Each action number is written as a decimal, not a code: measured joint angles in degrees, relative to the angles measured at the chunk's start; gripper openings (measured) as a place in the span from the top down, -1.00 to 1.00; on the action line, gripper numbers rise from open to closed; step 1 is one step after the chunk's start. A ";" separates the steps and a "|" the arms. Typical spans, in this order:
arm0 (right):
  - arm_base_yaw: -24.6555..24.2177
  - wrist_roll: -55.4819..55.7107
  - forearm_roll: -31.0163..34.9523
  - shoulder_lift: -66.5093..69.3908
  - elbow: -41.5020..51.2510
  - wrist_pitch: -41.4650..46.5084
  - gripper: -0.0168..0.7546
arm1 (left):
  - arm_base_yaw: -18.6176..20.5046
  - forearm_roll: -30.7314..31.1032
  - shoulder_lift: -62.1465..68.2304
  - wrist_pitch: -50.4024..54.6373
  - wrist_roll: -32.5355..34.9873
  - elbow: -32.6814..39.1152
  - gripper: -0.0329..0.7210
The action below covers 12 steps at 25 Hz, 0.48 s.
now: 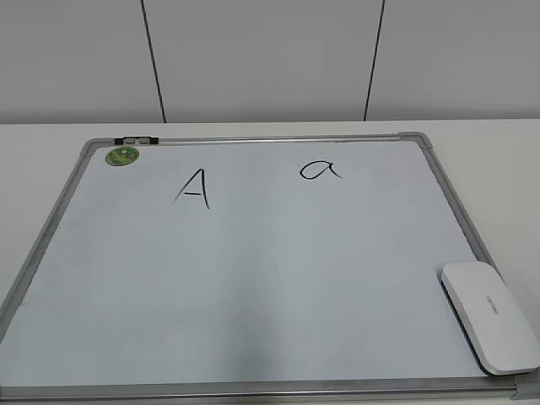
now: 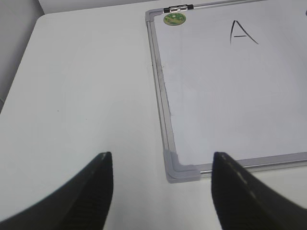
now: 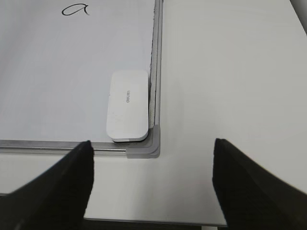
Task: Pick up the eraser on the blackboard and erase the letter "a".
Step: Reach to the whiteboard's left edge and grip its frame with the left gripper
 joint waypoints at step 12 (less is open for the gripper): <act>0.00 0.00 0.00 0.00 0.00 0.00 -0.53 | 0.00 0.00 0.00 0.00 0.02 0.00 -0.34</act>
